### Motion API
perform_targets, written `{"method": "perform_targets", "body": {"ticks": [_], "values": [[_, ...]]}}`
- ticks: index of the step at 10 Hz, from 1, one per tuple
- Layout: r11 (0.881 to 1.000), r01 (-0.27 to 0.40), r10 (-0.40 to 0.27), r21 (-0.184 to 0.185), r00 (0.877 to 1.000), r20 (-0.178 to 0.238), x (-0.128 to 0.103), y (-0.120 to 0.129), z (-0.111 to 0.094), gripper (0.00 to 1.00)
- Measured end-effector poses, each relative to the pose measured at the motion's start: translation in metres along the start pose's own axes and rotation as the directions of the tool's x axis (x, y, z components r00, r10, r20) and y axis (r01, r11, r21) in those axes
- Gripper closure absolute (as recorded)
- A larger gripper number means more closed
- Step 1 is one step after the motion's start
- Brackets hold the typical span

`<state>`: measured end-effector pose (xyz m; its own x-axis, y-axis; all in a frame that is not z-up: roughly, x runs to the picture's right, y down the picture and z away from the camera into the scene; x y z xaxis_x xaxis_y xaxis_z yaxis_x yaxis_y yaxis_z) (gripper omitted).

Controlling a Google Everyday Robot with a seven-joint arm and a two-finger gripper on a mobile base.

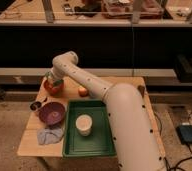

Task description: Wipe red bowl with sponge

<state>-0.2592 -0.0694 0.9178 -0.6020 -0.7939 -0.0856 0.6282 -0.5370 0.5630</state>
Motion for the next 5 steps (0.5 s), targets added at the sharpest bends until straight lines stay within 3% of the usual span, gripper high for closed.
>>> {"method": "perform_targets", "body": {"ticks": [5], "values": [[1.000, 0.011, -0.011, -0.003, 0.999, 0.037, -0.0025, 0.0072, 0.0037, 1.00]]}}
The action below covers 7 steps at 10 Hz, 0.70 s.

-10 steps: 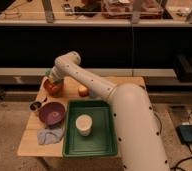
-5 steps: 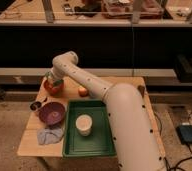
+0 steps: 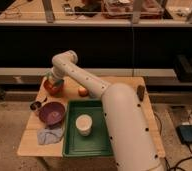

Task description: Wipe red bowl with sponge

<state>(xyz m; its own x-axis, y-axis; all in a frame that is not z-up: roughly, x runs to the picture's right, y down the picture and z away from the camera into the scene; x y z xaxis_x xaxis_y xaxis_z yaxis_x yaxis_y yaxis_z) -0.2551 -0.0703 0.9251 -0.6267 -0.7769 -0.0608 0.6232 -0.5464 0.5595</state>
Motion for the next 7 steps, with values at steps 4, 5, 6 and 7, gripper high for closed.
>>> {"method": "perform_targets", "body": {"ticks": [4, 5, 6, 7], "values": [[1.000, 0.009, -0.009, -0.006, 1.000, 0.027, 0.0020, 0.0093, -0.0035, 1.00], [1.000, 0.011, -0.011, -0.007, 0.999, 0.037, 0.0006, 0.0108, -0.0037, 1.00], [1.000, 0.016, -0.016, -0.004, 0.999, 0.051, -0.0012, 0.0105, -0.0027, 1.00], [1.000, 0.021, -0.021, -0.001, 0.998, 0.059, -0.0022, 0.0093, -0.0021, 1.00]]}}
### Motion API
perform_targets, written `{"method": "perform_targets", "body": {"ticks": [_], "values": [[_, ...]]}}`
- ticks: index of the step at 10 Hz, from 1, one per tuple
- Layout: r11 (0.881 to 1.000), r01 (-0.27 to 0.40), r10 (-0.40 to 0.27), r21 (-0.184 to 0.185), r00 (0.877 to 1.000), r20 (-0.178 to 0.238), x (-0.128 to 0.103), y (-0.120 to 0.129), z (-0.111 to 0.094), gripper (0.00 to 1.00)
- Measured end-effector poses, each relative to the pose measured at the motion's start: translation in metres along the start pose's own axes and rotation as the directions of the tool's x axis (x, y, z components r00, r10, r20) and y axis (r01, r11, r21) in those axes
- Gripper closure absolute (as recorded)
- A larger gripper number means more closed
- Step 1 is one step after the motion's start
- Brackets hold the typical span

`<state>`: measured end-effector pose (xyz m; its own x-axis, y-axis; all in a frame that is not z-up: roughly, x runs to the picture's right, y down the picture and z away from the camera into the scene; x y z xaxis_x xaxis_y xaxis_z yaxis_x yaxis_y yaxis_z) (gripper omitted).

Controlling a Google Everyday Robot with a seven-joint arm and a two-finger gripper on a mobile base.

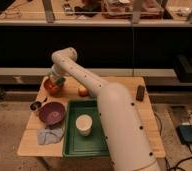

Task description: Wipe red bowl with sponge

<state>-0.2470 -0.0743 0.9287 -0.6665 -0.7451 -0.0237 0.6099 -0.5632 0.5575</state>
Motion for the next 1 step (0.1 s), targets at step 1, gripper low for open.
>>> {"method": "perform_targets", "body": {"ticks": [1], "values": [[1.000, 0.005, -0.005, 0.003, 1.000, 0.008, -0.0027, -0.0012, 0.0007, 1.00]]}}
